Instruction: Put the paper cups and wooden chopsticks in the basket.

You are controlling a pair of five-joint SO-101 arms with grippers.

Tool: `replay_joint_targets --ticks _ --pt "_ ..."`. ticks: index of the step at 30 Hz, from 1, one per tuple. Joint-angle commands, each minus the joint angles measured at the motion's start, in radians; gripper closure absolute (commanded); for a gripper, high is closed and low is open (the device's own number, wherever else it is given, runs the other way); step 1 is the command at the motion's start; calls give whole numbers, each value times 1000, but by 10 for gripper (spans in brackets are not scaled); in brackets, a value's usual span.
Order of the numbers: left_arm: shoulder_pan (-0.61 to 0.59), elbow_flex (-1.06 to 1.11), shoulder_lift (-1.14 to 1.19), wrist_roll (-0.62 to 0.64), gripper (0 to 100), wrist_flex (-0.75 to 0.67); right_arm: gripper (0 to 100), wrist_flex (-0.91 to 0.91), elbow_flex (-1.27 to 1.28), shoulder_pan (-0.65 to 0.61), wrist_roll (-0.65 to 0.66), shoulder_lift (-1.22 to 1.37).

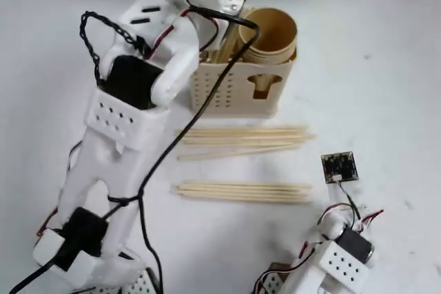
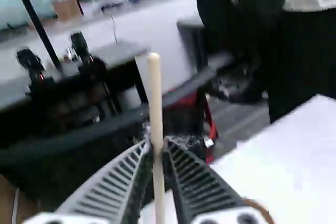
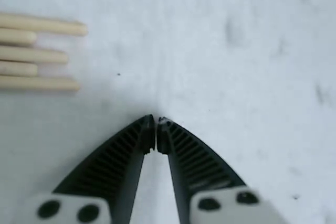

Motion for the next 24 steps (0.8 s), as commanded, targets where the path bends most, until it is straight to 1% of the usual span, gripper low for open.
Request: replay_joint_targets --ticks 1,4,7,9,13,18,21,24 --pt "-15 14 21 12 977 -120 974 -16 -3 19 12 -5" --pt "-45 41 79 20 977 -157 974 -16 -3 19 12 -5" --pt "-71 40 105 107 976 -137 974 -16 -3 19 12 -5" --pt "-74 40 105 143 955 -115 974 -16 -3 19 12 -5" --pt "-77 40 105 155 885 -58 974 -16 -3 19 12 -5" --pt "-79 40 65 149 884 -3 974 -16 -3 19 12 -5" --pt "-79 40 12 147 884 75 974 -16 -3 19 12 -5" --pt "-76 41 -65 146 884 244 974 -16 -3 19 12 -5"
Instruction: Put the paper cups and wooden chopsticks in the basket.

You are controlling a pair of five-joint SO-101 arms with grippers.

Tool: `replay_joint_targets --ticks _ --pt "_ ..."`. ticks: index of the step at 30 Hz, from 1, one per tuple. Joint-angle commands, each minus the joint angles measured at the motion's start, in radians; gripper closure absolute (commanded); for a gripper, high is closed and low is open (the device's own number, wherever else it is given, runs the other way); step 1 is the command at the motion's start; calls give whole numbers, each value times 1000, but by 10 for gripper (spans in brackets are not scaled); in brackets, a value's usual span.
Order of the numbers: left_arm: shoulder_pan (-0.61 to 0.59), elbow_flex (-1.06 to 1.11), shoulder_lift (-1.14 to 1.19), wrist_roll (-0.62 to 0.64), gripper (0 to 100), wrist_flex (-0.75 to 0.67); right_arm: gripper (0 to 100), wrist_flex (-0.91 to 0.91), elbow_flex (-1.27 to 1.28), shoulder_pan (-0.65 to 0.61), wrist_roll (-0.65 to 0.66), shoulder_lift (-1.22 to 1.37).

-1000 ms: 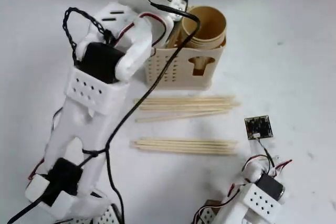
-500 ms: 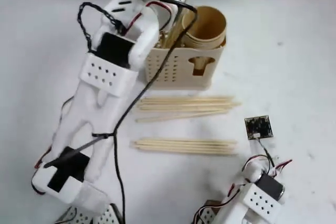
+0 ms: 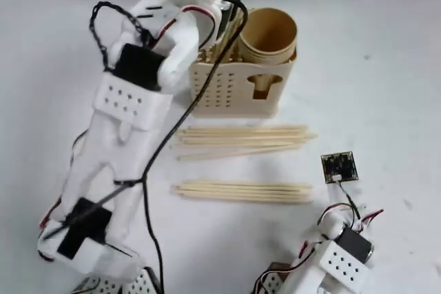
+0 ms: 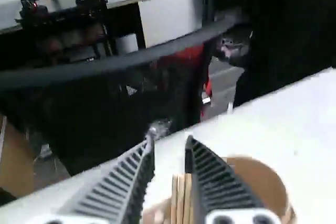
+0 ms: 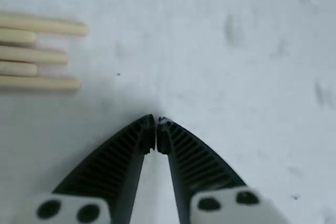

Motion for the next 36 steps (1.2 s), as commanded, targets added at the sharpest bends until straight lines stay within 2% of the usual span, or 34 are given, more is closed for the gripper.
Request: replay_joint_targets --ticks 1,4,7,9,12,16,23,29,36 --pt "-8 -5 -156 5 884 238 974 -16 -3 19 12 -5" --pt "-1 0 -213 -75 884 453 974 -16 -3 19 12 -5" --pt "19 2 -214 -178 884 605 974 -16 -3 19 12 -5" --pt "35 51 -214 -253 884 666 974 -16 -3 19 12 -5" --pt "90 219 -214 -399 884 669 974 -16 -3 19 12 -5" --pt "183 520 -214 -557 884 566 974 -16 -3 19 12 -5" --pt "248 818 -213 -663 880 304 974 -16 -3 19 12 -5" --pt "219 888 -139 -750 880 166 974 -16 -3 19 12 -5" --pt "209 885 31 -764 884 71 974 -16 -3 19 12 -5"
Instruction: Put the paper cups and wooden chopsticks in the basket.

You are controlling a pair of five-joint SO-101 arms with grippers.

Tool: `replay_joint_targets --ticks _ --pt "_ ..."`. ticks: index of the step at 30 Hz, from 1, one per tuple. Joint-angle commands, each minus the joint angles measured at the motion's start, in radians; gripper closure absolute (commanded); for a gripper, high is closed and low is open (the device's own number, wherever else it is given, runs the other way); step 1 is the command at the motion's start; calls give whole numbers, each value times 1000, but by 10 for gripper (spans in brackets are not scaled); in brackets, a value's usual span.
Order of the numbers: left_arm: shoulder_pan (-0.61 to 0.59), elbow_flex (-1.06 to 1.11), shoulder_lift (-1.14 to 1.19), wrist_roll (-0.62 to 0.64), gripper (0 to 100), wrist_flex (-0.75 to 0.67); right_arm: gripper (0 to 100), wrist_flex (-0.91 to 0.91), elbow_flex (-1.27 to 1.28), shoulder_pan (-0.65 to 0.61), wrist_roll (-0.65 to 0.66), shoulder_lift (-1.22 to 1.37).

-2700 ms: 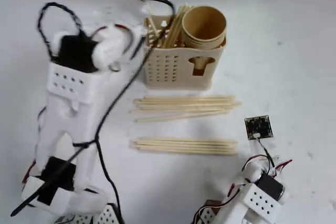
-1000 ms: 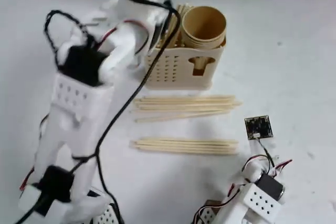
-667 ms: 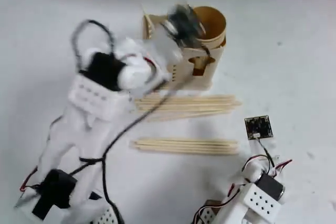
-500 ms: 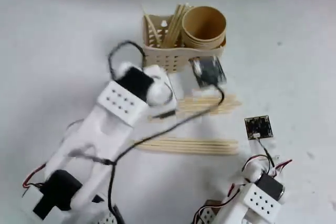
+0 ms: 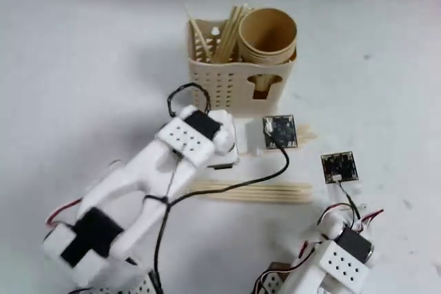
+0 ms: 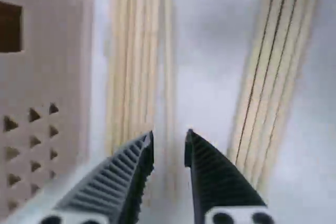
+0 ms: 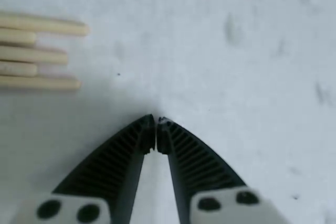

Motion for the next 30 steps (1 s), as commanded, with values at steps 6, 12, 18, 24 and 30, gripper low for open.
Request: replay_joint_targets --ticks 6,12,18,24,30 --pt "-19 6 79 -11 884 -87 974 -16 -3 19 12 -5" --pt "-35 0 197 -55 884 -126 974 -16 -3 19 12 -5" --pt "-36 -26 239 -54 916 -120 974 -16 -3 19 12 -5" --pt "-36 -21 234 -54 977 -120 974 -16 -3 19 12 -5" --pt "-67 -63 216 -54 977 -40 974 -16 -3 19 12 -5"
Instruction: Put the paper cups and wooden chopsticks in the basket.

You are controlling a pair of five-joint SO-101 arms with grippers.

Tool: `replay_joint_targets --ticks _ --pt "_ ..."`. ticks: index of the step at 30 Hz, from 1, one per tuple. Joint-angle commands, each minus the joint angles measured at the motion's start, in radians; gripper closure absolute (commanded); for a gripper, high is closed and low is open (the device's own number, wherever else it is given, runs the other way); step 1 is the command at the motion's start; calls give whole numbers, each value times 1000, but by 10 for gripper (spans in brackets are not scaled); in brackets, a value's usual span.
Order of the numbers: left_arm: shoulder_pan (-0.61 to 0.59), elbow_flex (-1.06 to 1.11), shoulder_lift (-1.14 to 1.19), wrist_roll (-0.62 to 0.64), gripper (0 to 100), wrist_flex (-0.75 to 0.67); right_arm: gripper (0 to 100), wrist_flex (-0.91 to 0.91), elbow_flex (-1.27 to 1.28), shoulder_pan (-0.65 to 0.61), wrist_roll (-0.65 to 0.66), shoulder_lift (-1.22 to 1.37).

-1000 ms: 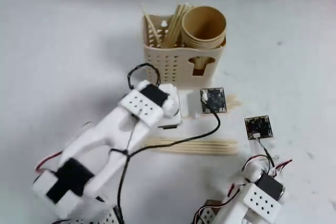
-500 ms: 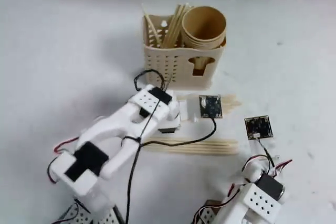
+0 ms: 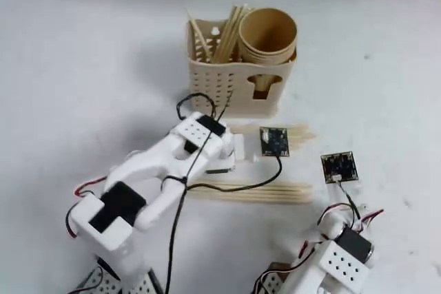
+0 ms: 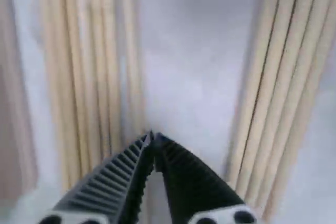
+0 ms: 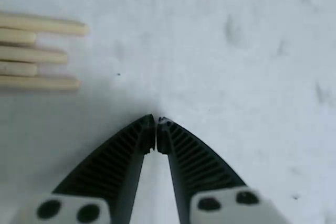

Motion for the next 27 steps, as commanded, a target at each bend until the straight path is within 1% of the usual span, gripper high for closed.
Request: replay_joint_targets --ticks 1,5,10,13,16,18,21,23,25,27 --pt "-45 -84 -44 -5 977 94 974 -16 -3 19 12 -5" --pt "-76 -135 -162 -3 977 239 974 -16 -3 19 12 -5" --pt "-142 -132 -371 -2 977 397 974 -16 -3 19 12 -5" --pt "-200 -132 -472 -3 977 453 974 -16 -3 19 12 -5" --pt "-240 -133 -509 -8 977 454 974 -16 -3 19 12 -5" --pt "-243 -129 -507 -5 976 425 974 -16 -3 19 12 -5" --pt "-228 -69 -476 -3 976 353 974 -16 -3 19 12 -5" --pt "-196 -25 -429 -11 972 325 974 -16 -3 19 12 -5" --pt "-162 3 -372 -12 932 321 974 -16 -3 19 12 -5" --pt "-125 12 -317 -31 871 325 974 -16 -3 19 12 -5"
